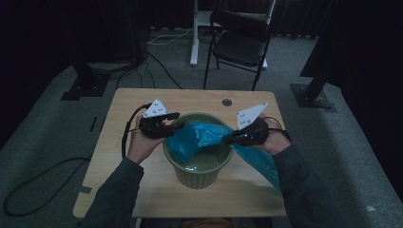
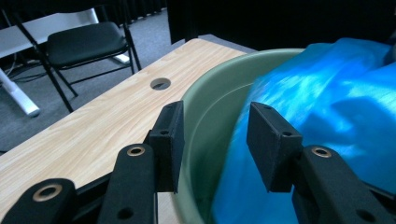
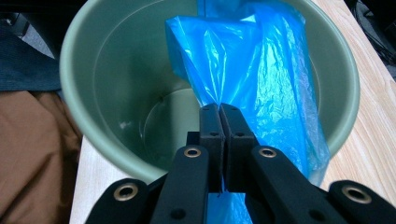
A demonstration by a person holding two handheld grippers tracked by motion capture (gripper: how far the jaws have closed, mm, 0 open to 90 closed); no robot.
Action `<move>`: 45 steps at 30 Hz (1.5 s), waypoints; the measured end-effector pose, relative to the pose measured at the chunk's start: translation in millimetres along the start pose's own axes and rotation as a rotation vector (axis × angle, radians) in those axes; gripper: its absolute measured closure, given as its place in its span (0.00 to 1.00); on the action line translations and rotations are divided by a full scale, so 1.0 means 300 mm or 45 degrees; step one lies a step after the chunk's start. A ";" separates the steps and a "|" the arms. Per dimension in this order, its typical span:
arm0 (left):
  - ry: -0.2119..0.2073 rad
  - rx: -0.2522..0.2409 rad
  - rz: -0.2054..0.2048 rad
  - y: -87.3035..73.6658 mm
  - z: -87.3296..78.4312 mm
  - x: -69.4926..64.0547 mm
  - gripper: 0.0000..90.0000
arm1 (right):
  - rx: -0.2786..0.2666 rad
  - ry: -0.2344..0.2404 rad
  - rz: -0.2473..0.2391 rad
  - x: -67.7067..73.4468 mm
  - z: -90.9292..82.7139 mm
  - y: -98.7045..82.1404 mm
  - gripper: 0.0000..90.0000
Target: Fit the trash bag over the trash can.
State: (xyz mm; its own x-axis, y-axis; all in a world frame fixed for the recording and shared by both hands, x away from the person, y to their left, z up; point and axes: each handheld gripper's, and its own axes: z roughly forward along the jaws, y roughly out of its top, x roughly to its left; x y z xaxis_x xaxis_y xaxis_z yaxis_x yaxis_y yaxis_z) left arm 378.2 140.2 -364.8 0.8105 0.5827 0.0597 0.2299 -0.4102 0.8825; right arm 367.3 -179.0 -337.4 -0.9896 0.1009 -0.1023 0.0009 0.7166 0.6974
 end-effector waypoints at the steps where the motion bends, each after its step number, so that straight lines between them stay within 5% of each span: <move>1: -0.006 -0.001 -0.002 0.001 0.002 -0.003 0.62 | 0.002 -0.004 0.002 -0.003 0.012 0.008 0.98; 24: -0.055 0.001 0.033 0.012 -0.001 -0.037 0.60 | -0.018 -0.044 0.066 -0.052 0.119 0.081 0.99; 26: -0.055 0.001 0.032 0.012 -0.001 -0.037 0.60 | -0.006 -0.059 0.074 -0.053 0.131 0.084 0.93; 34: -0.051 0.001 0.030 0.011 -0.002 -0.035 0.60 | -0.103 -0.098 0.112 -0.034 0.036 0.079 0.75; 45: -0.052 0.003 0.031 0.011 0.000 -0.036 0.60 | -0.110 -0.164 0.177 0.007 -0.080 -0.001 0.73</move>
State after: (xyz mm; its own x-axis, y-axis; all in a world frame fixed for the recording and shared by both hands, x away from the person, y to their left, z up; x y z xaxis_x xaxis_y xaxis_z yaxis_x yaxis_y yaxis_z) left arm 370.2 132.6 -362.6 0.8371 0.5435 0.0618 0.2114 -0.4256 0.8799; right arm 361.9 -195.6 -320.7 -0.9544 0.2857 -0.0868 0.1181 0.6282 0.7691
